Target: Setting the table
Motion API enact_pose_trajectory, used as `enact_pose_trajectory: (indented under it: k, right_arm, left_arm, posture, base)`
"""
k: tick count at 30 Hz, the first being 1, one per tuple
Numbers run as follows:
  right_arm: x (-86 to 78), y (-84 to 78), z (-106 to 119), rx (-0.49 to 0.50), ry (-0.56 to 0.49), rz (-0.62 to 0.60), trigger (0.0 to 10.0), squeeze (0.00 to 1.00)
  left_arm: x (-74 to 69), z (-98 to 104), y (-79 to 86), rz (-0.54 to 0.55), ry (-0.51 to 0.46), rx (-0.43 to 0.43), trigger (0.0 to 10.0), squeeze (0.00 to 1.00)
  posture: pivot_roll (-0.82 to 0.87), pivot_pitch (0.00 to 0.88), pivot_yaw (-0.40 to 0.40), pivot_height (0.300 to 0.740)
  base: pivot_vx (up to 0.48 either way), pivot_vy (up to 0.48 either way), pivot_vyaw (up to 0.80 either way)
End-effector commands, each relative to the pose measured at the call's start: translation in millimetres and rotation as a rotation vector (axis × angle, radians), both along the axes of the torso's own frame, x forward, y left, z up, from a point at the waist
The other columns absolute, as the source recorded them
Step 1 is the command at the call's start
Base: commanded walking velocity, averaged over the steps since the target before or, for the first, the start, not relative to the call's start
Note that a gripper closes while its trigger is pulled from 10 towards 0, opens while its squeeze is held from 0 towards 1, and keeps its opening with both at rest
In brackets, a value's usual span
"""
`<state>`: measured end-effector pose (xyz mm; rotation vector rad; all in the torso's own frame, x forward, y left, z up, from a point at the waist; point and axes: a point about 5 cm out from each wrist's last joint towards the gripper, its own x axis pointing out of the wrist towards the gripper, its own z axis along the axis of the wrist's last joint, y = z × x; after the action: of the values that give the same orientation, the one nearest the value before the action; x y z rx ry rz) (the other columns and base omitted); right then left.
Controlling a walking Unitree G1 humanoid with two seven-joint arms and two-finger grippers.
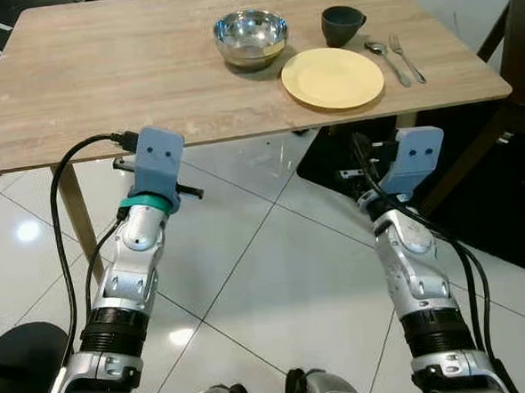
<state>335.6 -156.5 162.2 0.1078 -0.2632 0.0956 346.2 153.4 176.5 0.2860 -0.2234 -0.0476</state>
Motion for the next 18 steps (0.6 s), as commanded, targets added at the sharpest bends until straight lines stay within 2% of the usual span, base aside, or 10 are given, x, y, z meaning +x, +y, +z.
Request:
enact_pose_trajectory:
  k: [1,18]
  right_arm:
    - [-1.0,-2.2,-1.8,-0.003,0.006,-0.01,10.0,0.0]
    - [-0.7,-1.6,-1.8,0.001,0.006,-0.013,10.0,0.0]
  left_arm:
    - [-0.2,-3.5,-1.2,-0.002,0.015,0.0,10.0,0.0]
    - [-1.9,1.4,-9.6,-0.052,-0.018,0.04,10.0,0.0]
  posture:
    - [-0.05,0.08,0.065,0.74]
    - [-0.05,0.083,0.067,0.74]
  base:
    - [0.48,0.0,0.0]
    - [0.47,0.0,0.0]
